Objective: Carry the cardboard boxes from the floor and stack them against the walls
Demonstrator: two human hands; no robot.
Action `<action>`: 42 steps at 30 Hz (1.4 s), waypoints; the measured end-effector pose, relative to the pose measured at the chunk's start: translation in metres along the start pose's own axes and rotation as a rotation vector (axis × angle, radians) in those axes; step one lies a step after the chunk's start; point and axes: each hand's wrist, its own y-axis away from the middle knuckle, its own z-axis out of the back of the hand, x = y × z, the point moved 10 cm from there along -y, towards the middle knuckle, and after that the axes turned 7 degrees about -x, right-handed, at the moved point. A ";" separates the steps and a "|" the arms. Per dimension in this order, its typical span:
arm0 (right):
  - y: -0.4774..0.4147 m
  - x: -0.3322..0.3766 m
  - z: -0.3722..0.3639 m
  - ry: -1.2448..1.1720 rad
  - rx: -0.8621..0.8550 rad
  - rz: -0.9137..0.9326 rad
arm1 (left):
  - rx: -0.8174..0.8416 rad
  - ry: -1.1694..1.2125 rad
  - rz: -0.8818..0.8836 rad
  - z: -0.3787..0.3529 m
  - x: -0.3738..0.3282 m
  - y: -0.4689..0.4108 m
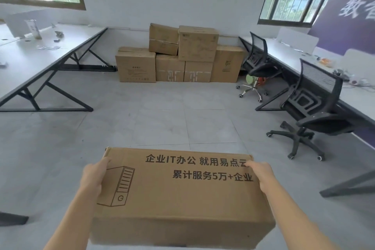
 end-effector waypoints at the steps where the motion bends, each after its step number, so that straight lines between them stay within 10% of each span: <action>1: -0.015 0.010 -0.005 0.001 -0.010 -0.003 | 0.003 -0.004 0.006 -0.014 -0.008 -0.011; 24: -0.393 0.223 -0.093 -0.013 -0.115 -0.017 | 0.039 -0.014 -0.018 -0.372 -0.230 -0.177; 42: -0.607 0.439 -0.394 0.097 0.166 0.058 | -0.331 0.132 0.122 -0.440 -0.358 -0.386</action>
